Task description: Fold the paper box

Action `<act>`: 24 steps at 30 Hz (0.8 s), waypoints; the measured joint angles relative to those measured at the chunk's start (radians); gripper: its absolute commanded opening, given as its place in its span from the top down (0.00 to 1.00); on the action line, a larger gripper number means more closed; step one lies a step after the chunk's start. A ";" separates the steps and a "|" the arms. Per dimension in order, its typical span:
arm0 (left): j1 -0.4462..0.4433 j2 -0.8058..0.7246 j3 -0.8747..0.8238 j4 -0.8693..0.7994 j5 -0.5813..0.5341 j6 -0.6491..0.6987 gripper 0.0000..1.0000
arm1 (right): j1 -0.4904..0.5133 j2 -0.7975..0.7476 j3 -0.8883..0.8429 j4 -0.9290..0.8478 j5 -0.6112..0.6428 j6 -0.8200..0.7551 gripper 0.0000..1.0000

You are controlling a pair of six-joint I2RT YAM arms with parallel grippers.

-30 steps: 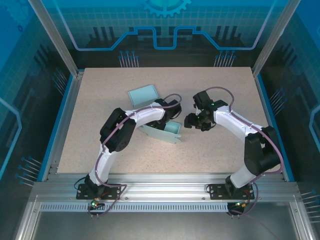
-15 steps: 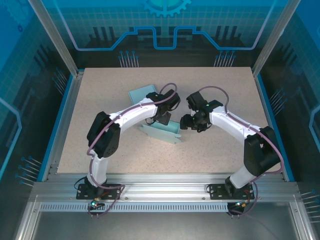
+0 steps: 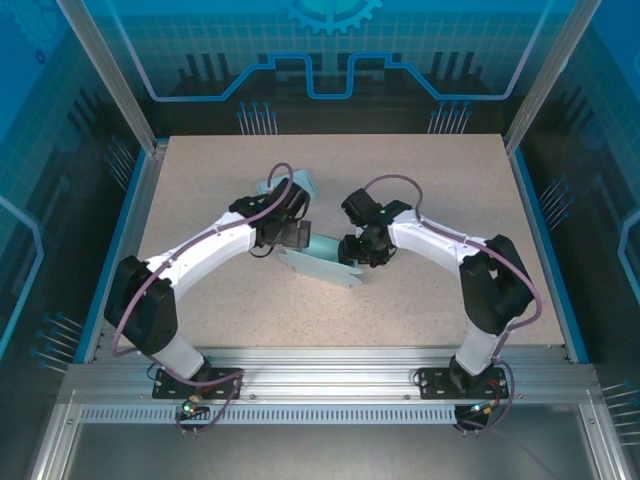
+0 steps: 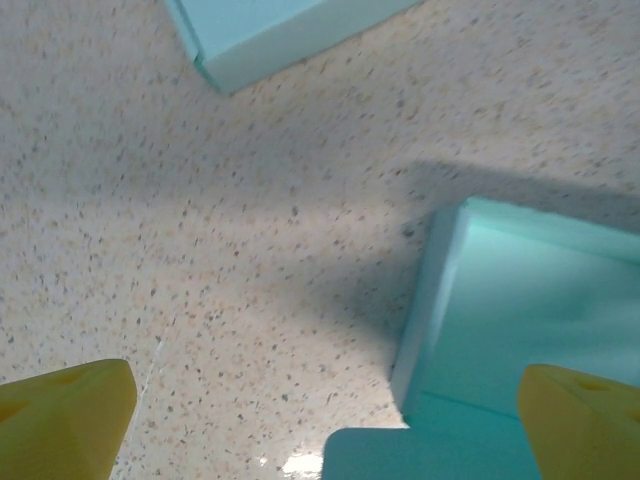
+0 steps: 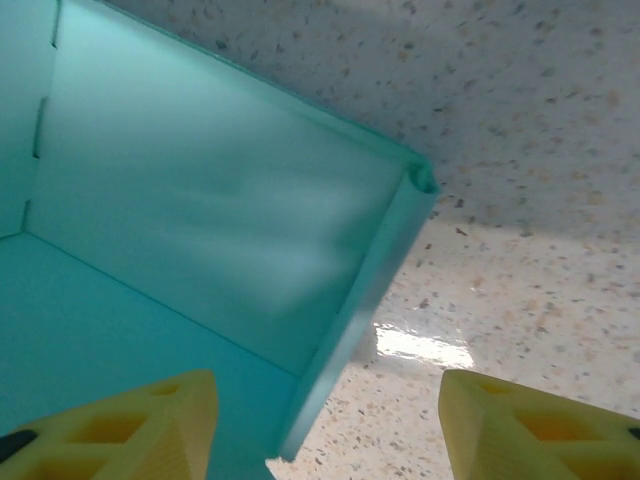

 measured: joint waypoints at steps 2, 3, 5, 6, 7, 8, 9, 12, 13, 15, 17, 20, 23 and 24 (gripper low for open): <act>0.007 -0.021 -0.045 0.017 0.016 -0.014 0.01 | 0.011 0.040 0.021 -0.003 0.008 0.003 0.41; 0.007 -0.030 -0.061 0.024 0.022 -0.016 0.01 | 0.015 0.058 0.032 -0.007 0.015 0.003 0.42; 0.007 -0.043 -0.088 0.038 0.032 -0.022 0.01 | 0.019 0.093 0.053 -0.013 0.030 0.003 0.43; 0.007 -0.047 -0.098 0.045 0.036 -0.022 0.01 | 0.021 0.107 0.063 -0.018 0.042 0.003 0.44; 0.007 -0.050 -0.107 0.055 0.043 -0.023 0.01 | 0.023 0.124 0.074 -0.025 0.057 0.003 0.46; 0.007 -0.053 -0.117 0.066 0.049 -0.023 0.01 | 0.023 0.138 0.084 -0.034 0.072 0.003 0.48; 0.007 -0.056 -0.124 0.074 0.054 -0.025 0.01 | 0.024 0.151 0.093 -0.043 0.086 0.002 0.51; 0.007 -0.059 -0.139 0.091 0.069 -0.030 0.01 | 0.024 0.181 0.113 -0.072 0.131 0.001 0.60; 0.007 -0.059 -0.140 0.095 0.074 -0.030 0.01 | 0.024 0.187 0.115 -0.081 0.144 0.001 0.63; 0.007 -0.059 -0.140 0.106 0.076 -0.030 0.01 | 0.024 0.198 0.116 -0.096 0.166 -0.001 0.69; 0.007 -0.059 -0.140 0.115 0.076 -0.030 0.01 | 0.024 0.212 0.117 -0.109 0.182 -0.002 0.71; 0.007 -0.059 -0.140 0.123 0.075 -0.029 0.01 | 0.024 0.242 0.127 -0.132 0.202 -0.009 0.77; 0.007 -0.064 -0.140 0.126 0.074 -0.029 0.01 | 0.026 0.256 0.147 -0.150 0.226 -0.021 0.85; 0.007 -0.068 -0.140 0.126 0.073 -0.029 0.01 | 0.028 0.262 0.153 -0.158 0.237 -0.023 0.86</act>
